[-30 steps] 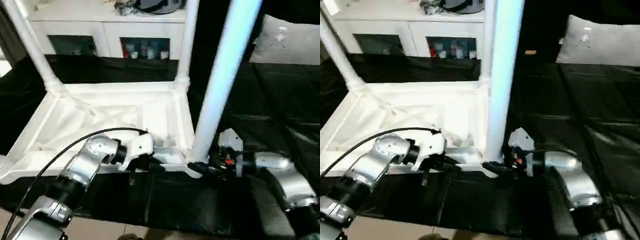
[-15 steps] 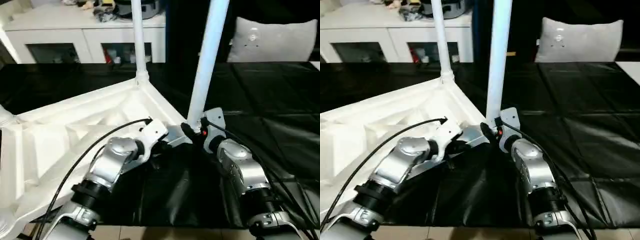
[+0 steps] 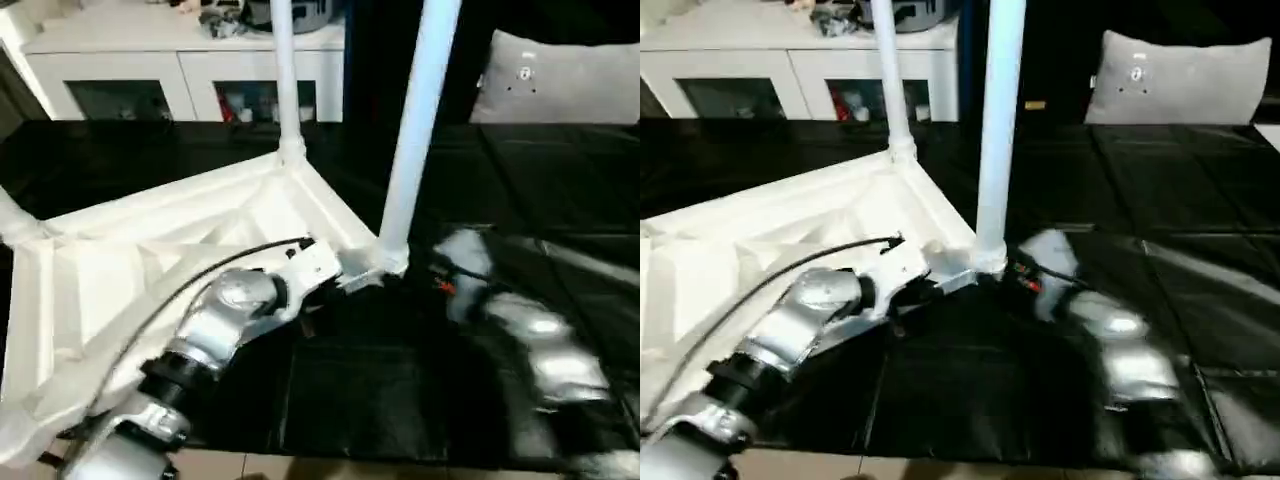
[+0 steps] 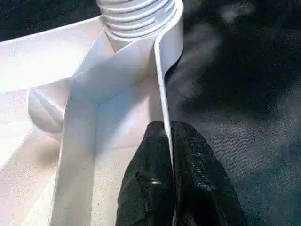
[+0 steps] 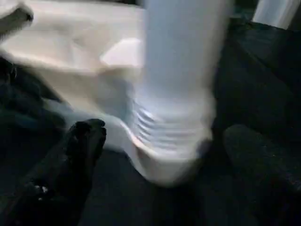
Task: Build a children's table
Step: Rotate leg to tighten
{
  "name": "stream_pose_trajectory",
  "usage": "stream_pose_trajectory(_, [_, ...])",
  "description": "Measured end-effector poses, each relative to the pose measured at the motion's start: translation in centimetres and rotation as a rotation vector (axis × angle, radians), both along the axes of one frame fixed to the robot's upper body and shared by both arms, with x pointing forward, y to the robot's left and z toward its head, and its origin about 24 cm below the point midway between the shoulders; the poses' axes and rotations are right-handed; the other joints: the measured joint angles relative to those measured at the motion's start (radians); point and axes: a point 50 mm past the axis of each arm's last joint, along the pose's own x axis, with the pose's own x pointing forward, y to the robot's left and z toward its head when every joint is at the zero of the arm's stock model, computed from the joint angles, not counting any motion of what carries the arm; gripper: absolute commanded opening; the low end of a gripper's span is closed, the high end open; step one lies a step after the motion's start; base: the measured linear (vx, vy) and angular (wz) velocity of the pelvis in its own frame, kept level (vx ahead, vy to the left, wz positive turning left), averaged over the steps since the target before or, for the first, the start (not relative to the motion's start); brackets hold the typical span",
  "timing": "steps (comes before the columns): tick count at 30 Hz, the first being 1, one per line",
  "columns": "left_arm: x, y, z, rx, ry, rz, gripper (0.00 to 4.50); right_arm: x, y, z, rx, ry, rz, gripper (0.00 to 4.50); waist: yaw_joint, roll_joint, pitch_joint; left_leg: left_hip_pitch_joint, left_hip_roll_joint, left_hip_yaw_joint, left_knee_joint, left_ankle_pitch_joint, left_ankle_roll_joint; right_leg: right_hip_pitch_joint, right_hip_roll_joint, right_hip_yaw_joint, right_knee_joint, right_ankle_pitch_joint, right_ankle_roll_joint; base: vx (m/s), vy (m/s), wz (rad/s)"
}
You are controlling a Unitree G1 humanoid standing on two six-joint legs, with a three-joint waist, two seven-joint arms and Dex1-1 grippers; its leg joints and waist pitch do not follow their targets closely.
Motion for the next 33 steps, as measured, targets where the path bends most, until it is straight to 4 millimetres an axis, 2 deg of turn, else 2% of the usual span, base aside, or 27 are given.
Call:
stream_pose_trajectory(2, [-0.1,0.7,0.0,0.009,0.005,-0.038,0.00,-0.2,-1.0,0.9,-0.013,-0.019,0.036,4.45,0.000,-0.001,0.001,0.000,0.001,0.000,-0.001,0.000,0.000,0.000,0.001,-0.001,0.000,0.002,-0.003,0.000,0.000,0.00])
stream_pose_trajectory(6, [-0.7,1.4,0.1,0.007,0.029,-0.172,0.00,-0.6,-1.8,1.8,-0.068,-0.050,0.140,4.45,0.006,-0.001,0.000,-0.003,0.001,0.000,-0.001,0.002,0.003,-0.002,0.001,-0.001,-0.001,0.001,-0.003,0.000,0.000,0.00])
stream_pose_trajectory(10, [-1.3,1.8,0.4,0.011,0.050,-0.305,0.00,-1.1,-1.7,2.1,-0.093,-0.015,0.287,4.45,0.031,-0.001,0.000,-0.008,0.001,0.000,0.003,0.002,0.008,-0.009,0.000,-0.001,0.000,0.000,-0.004,0.000,0.000,0.00])
stream_pose_trajectory(13, [-1.2,2.2,0.7,0.045,0.057,-0.378,0.00,-1.3,-0.7,2.2,-0.103,0.006,0.403,4.45,0.038,-0.001,0.000,-0.015,0.001,0.000,0.008,0.001,0.009,-0.015,0.000,-0.001,0.004,0.000,-0.004,0.000,0.000,0.00])
stream_pose_trajectory(15, [-1.3,2.2,0.7,0.055,0.061,-0.408,0.00,-1.6,-0.1,1.8,-0.106,0.032,0.460,4.10,0.042,-0.001,0.000,-0.014,0.001,0.000,0.009,0.001,0.009,-0.015,0.000,-0.001,0.004,0.001,-0.005,0.000,0.000,0.00])
stream_pose_trajectory(18, [-1.5,2.1,0.7,0.062,0.066,-0.452,0.00,-1.9,0.7,1.3,-0.098,0.056,0.514,4.08,0.047,-0.002,0.000,-0.014,0.001,0.000,0.010,0.001,0.009,-0.014,-0.001,-0.001,0.004,0.002,-0.006,0.000,0.000,0.00])
stream_pose_trajectory(20, [-1.6,2.0,0.7,0.065,0.071,-0.481,0.00,-2.0,1.1,1.1,-0.084,0.068,0.535,3.79,0.051,-0.002,0.000,-0.013,0.001,0.000,0.010,0.001,0.009,-0.013,-0.001,-0.001,0.004,0.002,-0.006,0.000,0.000,0.00])
stream_pose_trajectory(23, [-1.5,2.0,0.7,0.067,0.071,-0.495,0.00,-1.9,1.6,0.8,-0.070,0.087,0.560,3.63,0.054,-0.003,0.000,-0.013,0.001,0.000,0.010,0.001,0.009,-0.013,-0.001,-0.001,0.005,0.002,-0.006,0.000,0.000,0.00])
stream_pose_trajectory(29, [-1.4,2.0,0.8,0.071,0.073,-0.508,0.00,-1.9,2.0,0.7,-0.037,0.099,0.579,2.98,0.056,-0.003,0.000,-0.014,0.001,0.000,0.010,0.001,0.009,-0.014,-0.001,-0.001,0.005,0.002,-0.006,0.000,0.000,0.00])
stream_pose_trajectory(33, [-1.4,2.0,0.7,0.071,0.077,-0.517,0.00,-2.1,2.0,0.6,-0.026,0.112,0.584,2.79,0.058,-0.002,-0.001,-0.013,0.001,0.000,0.010,0.001,0.009,-0.014,-0.001,-0.001,0.006,0.002,-0.006,0.000,0.000,0.00])
